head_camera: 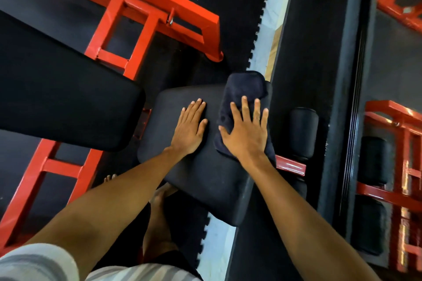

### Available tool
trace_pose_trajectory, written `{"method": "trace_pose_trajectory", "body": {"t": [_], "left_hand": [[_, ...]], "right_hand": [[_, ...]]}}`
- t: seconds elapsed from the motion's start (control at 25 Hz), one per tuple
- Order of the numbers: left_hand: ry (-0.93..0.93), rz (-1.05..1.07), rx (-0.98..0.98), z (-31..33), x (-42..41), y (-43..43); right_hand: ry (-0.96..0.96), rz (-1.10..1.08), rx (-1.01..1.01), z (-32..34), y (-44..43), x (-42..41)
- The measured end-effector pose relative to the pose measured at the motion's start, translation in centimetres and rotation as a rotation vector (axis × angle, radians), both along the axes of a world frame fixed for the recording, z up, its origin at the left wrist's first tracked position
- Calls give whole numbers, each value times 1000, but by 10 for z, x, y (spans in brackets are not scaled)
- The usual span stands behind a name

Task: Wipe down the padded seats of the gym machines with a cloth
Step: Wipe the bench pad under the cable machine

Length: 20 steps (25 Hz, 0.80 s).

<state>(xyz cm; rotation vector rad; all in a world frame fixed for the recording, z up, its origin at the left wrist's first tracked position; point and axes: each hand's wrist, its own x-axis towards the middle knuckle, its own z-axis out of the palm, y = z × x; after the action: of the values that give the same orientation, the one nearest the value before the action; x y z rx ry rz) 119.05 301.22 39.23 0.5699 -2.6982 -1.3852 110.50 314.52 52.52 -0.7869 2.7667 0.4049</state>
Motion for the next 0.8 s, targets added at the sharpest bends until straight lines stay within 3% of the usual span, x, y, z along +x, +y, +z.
{"method": "trace_pose_trajectory", "body": {"t": [0.16,0.36,0.56,0.68,0.8], "left_hand": [[-11,-1,-43,-2,-4,5],[8,-1,-73,-7,-2,7],[-15,27,-45,-1,-5,5],[-14,31,-45,0,-3,5],[6,43,-40,5,-7,6]], "right_hand": [[24,52,-27,-4,20,49],[-68,221,12,-20,-20,6],[-52,-15,-23,-7,-29,-66],[-66,-190,-205,2,8,-42],[-22,-147,-214,-2,30,6]]}}
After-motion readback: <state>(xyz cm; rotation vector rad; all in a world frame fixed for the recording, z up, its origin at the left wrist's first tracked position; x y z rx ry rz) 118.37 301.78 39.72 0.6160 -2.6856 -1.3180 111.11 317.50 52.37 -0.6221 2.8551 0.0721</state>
